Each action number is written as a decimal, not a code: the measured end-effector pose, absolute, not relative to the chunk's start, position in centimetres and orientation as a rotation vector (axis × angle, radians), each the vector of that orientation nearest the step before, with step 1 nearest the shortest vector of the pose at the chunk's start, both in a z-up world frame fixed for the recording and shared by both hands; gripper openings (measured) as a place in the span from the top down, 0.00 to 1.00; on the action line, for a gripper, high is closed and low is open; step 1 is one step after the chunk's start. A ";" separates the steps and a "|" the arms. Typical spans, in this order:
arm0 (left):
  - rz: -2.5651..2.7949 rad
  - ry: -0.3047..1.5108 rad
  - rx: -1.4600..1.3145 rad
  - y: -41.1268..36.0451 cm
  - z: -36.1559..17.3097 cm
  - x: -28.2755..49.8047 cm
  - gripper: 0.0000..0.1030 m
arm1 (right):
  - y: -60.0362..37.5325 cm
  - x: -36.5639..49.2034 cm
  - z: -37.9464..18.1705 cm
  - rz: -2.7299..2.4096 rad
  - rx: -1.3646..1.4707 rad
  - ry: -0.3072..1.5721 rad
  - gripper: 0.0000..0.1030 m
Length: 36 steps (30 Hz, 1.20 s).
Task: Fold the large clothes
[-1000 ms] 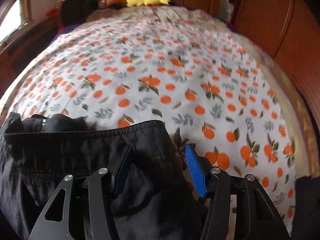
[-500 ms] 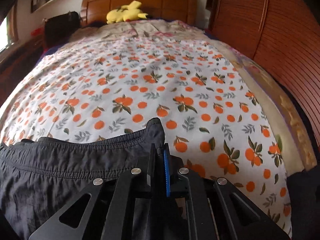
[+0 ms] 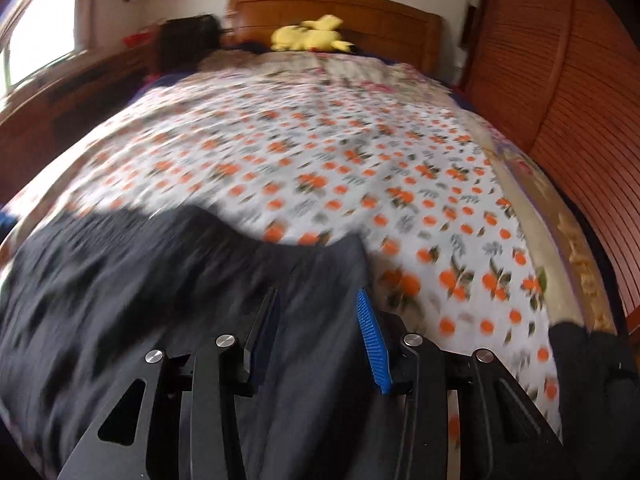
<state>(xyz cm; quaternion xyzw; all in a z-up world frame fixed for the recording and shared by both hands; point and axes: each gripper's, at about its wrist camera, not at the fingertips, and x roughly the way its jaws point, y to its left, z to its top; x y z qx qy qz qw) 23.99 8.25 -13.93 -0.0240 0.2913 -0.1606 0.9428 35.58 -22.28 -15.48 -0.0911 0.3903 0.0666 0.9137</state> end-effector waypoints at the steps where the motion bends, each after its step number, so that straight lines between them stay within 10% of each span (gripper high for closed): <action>1: -0.331 0.592 -0.048 8.2 -13.9 23.9 0.09 | -22.1 34.3 -15.5 0.152 -0.192 0.806 0.63; 18: -0.335 0.573 -0.004 5.9 -13.6 21.9 0.09 | -28.3 25.4 -21.8 0.134 -0.098 0.930 0.60; 36: -0.261 0.562 0.033 5.3 -14.1 17.7 0.04 | -17.7 21.8 -16.7 0.364 -0.183 0.757 0.58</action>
